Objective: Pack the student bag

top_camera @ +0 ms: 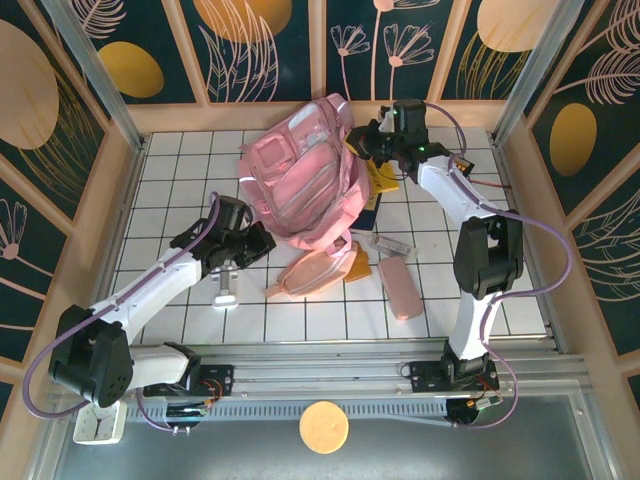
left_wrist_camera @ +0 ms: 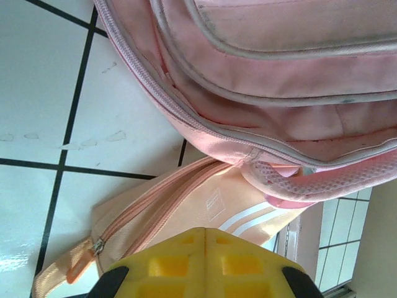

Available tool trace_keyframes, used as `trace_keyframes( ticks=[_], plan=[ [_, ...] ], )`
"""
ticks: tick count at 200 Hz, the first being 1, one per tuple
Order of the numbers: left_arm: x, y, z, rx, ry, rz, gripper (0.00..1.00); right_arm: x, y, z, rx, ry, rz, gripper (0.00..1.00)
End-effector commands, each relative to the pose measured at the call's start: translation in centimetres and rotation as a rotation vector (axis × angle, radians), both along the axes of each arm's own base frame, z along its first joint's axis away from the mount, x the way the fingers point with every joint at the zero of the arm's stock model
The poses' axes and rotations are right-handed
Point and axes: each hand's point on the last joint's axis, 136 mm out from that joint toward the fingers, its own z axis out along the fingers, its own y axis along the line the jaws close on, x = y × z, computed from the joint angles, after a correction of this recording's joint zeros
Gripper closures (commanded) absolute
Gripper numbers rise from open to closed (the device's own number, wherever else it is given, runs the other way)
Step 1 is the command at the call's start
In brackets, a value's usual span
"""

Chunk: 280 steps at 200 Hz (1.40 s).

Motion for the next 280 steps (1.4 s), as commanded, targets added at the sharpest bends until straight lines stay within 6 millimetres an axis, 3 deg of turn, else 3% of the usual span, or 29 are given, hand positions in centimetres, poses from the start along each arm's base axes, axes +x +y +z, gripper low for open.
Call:
trace_keyframes(
  ticks=[1,14,30,49,78,84,129,150,184,225,280],
  plan=[
    [0.6,-0.8,1.3,-0.057,-0.049,-0.024,0.97,-0.7,1.7,7.2,0.102,-0.201,0.083,1.0],
    [1.8,-2.1,2.8,-0.124,-0.106,-0.041,0.82,-1.4,2.3,6.9,0.103,-0.195,0.102,0.96],
    [2.9,-2.9,3.9,-0.143,-0.133,-0.056,0.67,-2.4,2.8,5.7,0.07,-0.159,0.134,0.61],
    [3.8,-3.1,4.2,-0.114,-0.146,-0.068,0.63,-3.4,1.5,1.7,-0.083,-0.084,0.144,0.46],
    [4.2,-3.1,3.2,-0.068,-0.136,-0.094,0.6,-4.7,-1.4,-3.3,-0.207,0.001,0.166,0.45],
    [5.0,-3.4,4.4,-0.065,-0.165,-0.107,0.58,-4.9,-1.5,-4.0,-0.209,0.011,0.179,0.45],
    [8.3,-4.5,5.2,0.101,-0.233,-0.225,0.48,-5.8,0.8,-6.8,-0.21,0.078,0.276,0.48],
    [8.9,-4.5,4.7,0.142,-0.236,-0.247,0.44,-6.7,-0.1,-8.2,-0.261,0.113,0.246,0.48],
    [8.2,-4.5,3.6,0.135,-0.221,-0.255,0.43,-8.3,-2.0,-11.4,-0.342,0.198,0.203,0.48],
    [6.9,-4.7,2.9,0.159,-0.21,-0.308,0.39,-8.6,-2.3,-14.9,-0.388,0.259,0.216,0.47],
    [5.3,-8.4,1.1,0.152,-0.132,-0.456,0.36,-8.8,-0.9,-17.8,-0.403,0.314,0.24,0.46]
  ],
)
